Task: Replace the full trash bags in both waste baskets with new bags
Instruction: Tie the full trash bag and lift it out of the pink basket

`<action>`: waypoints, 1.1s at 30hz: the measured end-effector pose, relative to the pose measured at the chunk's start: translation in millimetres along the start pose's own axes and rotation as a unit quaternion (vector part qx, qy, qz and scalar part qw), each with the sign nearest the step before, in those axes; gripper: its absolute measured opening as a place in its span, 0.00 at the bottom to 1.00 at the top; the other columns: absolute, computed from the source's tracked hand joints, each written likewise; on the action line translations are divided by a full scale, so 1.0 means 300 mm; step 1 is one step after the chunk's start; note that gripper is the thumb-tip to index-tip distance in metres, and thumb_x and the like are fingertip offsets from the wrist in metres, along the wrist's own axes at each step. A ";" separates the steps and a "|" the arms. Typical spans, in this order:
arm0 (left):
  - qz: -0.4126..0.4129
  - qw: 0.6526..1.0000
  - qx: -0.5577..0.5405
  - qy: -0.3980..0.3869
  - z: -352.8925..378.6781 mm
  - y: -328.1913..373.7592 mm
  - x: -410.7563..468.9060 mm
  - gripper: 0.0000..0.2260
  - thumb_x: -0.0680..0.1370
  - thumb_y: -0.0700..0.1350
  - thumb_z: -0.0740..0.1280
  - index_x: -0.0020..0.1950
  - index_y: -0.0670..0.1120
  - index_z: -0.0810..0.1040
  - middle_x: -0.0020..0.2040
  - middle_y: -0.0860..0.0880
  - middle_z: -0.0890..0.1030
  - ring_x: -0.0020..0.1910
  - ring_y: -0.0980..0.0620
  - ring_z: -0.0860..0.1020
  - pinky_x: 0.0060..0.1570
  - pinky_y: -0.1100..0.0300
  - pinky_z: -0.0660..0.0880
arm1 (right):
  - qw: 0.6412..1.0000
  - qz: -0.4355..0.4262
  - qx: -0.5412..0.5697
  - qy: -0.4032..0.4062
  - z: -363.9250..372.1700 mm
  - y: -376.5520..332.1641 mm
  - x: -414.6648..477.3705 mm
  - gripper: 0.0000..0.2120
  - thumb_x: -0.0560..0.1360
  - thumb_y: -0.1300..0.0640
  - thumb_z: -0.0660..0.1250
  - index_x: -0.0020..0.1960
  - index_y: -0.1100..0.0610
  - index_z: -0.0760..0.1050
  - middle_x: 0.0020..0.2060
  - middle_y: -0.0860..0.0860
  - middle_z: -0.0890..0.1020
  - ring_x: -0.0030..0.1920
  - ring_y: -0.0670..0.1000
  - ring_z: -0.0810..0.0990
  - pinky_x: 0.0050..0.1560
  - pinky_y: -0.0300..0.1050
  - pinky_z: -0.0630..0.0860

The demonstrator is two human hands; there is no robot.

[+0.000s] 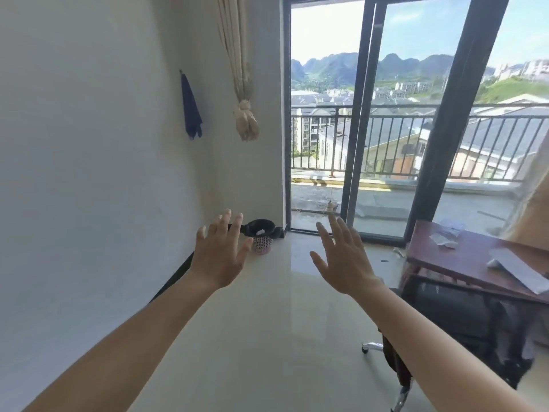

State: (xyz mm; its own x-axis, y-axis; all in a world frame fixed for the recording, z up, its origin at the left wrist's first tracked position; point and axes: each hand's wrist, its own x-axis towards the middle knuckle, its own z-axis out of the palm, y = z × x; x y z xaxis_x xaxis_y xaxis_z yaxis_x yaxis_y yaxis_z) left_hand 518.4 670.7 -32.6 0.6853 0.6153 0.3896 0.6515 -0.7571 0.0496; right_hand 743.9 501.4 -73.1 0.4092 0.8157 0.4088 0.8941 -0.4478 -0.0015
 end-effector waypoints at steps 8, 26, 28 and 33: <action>-0.042 0.999 -0.020 -0.001 0.278 -0.232 0.582 0.34 0.77 0.64 0.41 0.79 0.49 0.57 0.79 0.43 0.59 0.75 0.44 0.62 0.72 0.43 0.56 | 0.999 -0.030 0.004 -0.032 0.310 0.036 0.703 0.35 0.80 0.39 0.56 0.80 0.56 0.52 0.80 0.60 0.49 0.80 0.61 0.51 0.77 0.61 0.48; -0.091 0.991 0.008 -0.101 1.016 -0.822 2.030 0.27 0.82 0.59 0.49 0.79 0.49 0.55 0.80 0.43 0.55 0.77 0.45 0.56 0.72 0.39 0.55 | 0.994 0.011 -0.022 -0.106 1.127 0.243 2.081 0.33 0.81 0.38 0.52 0.81 0.53 0.52 0.80 0.59 0.51 0.80 0.62 0.51 0.78 0.63 0.49; -0.096 0.988 0.005 -0.117 1.126 -0.842 2.166 0.27 0.82 0.59 0.49 0.79 0.49 0.56 0.80 0.43 0.55 0.77 0.45 0.57 0.72 0.40 0.55 | 0.993 0.022 -0.017 -0.116 1.241 0.290 2.221 0.34 0.81 0.38 0.51 0.81 0.53 0.50 0.80 0.59 0.50 0.80 0.63 0.50 0.78 0.62 0.48; -0.133 0.975 -0.006 -0.180 1.380 -0.890 2.511 0.28 0.82 0.61 0.48 0.79 0.50 0.55 0.80 0.44 0.54 0.77 0.45 0.56 0.72 0.40 0.55 | 0.987 0.032 0.000 -0.159 1.522 0.401 2.537 0.34 0.81 0.37 0.50 0.81 0.53 0.49 0.80 0.59 0.50 0.79 0.63 0.49 0.78 0.63 0.47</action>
State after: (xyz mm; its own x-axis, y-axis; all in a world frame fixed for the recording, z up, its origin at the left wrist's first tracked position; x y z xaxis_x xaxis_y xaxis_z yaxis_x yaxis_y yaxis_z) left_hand 995.4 1427.3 -133.0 0.5636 0.8259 0.0137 0.8195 -0.5612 0.1162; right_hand 1246.0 1235.4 -178.7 0.5011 0.8596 0.1001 0.8646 -0.5021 -0.0172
